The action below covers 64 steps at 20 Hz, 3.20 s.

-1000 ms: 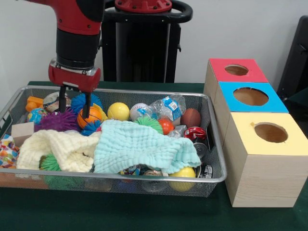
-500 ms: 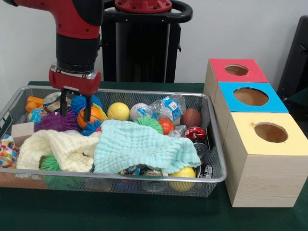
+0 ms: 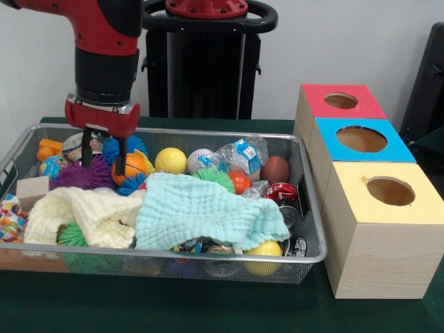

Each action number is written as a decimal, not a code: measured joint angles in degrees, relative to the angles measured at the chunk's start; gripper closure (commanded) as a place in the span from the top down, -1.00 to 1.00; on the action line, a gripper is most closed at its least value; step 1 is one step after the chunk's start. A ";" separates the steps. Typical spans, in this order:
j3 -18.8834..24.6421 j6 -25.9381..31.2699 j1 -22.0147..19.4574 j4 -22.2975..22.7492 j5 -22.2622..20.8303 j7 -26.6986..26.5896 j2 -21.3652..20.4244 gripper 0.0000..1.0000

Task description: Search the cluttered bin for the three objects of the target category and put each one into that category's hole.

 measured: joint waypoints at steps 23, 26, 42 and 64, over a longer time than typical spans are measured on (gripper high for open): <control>5.93 -3.99 -9.73 0.06 -9.02 0.00 3.48 1.00; 5.92 -4.88 -9.32 0.05 -10.26 0.00 3.86 1.00; 5.92 -7.00 -7.56 0.05 -13.19 0.00 3.96 1.00; 5.92 -7.01 -7.76 0.04 -13.19 0.00 4.62 -1.00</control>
